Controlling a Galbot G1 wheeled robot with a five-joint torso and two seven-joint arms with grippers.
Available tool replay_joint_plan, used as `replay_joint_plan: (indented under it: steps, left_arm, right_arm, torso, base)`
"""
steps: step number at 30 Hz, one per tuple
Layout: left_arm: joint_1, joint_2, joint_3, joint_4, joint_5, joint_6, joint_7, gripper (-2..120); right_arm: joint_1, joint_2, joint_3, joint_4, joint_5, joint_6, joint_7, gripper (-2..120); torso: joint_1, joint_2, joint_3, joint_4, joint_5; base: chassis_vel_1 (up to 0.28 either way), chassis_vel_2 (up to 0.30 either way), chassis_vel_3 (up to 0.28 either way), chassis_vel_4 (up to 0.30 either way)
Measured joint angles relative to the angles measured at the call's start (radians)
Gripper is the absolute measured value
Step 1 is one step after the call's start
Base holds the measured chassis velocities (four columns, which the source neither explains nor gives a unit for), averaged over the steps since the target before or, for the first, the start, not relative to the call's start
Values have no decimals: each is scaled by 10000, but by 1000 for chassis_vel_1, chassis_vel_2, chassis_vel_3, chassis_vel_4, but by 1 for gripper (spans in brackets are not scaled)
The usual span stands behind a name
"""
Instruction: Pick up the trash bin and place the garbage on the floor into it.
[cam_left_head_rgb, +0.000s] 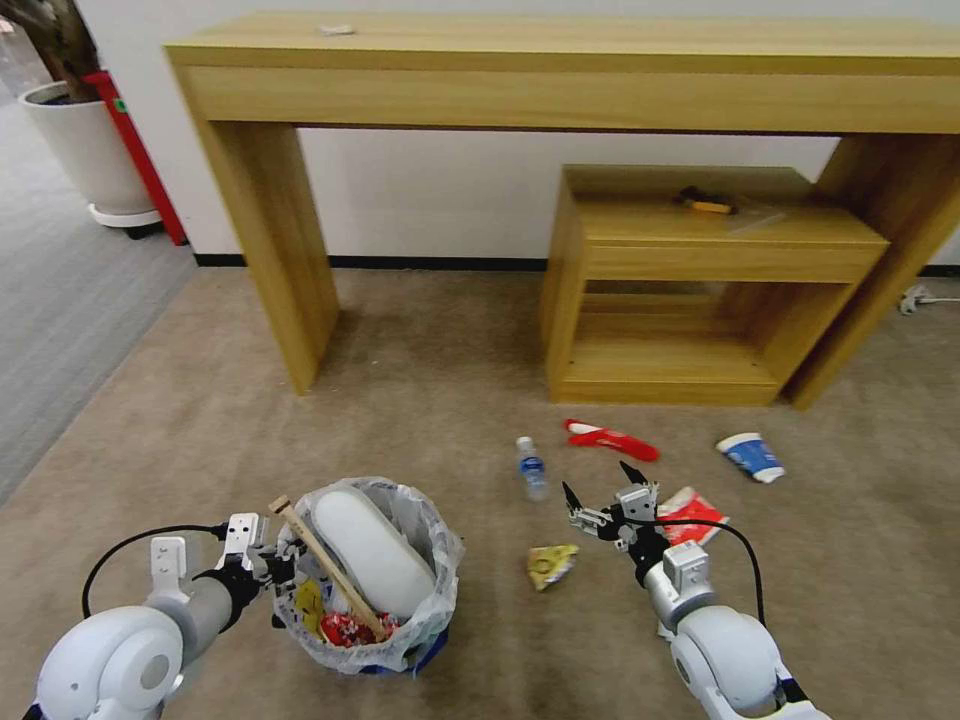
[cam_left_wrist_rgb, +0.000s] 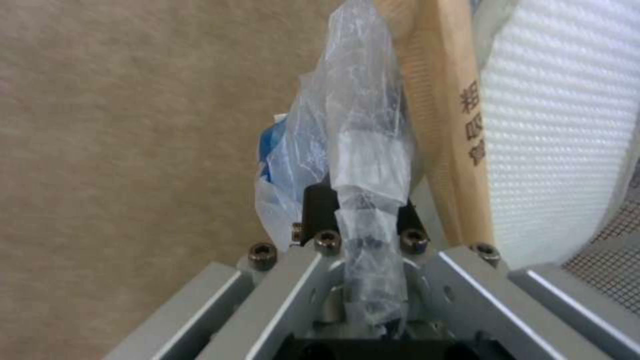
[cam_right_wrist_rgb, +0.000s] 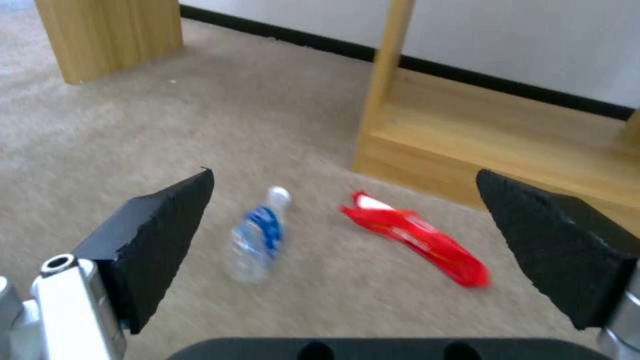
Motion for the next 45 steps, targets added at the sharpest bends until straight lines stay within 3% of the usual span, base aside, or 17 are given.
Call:
replay_joint_plan:
  steps: [6, 11, 17, 22, 42, 45]
  left_arm:
    - [-175, 91, -278, 442, 34, 1, 121, 0]
    - [-309, 244, -761, 855, -5, 1, 309, 0]
    - [-216, 543, -1229, 1114, -169, 1, 555, 0]
    - [-58, 592, -1334, 1041, -244, 1, 591, 0]
    - [-127, 364, -960, 615, -189, 1, 451, 0]
    - [-133, 363, -949, 587, -187, 2, 435, 0]
  right_arm:
    - [96, -64, -31, -801, 291, -173, -1127, 100]
    - [655, -200, -793, -1645, 883, -899, -1838, 100]
    - [1667, -64, -2174, -2808, 1221, -1479, -1694, 100]
    - [2595, 407, -2855, -4067, 644, -1658, -1465, 100]
    - [4132, 972, -3297, -6502, 554, -2138, -2635, 100]
    - [4188, 1049, -3299, -6712, 446, -2108, -2671, 95]
  torso:
    - [-1, 1, -1, -2, -2]
    - [0, 1, -2, 6, -9]
    - [0, 0, -1, 4, -5]
    - [0, 1, -1, 1, -6]
    - [0, 0, -1, 3, -4]
    - [0, 1, -1, 2, -5]
  base:
    - [-163, -197, 184, 149]
    - [26, 33, -18, -20]
    - [23, 36, -32, -41]
    - [0, 0, 0, 0]
    - [0, 0, 0, 0]
    - [0, 0, 0, 0]
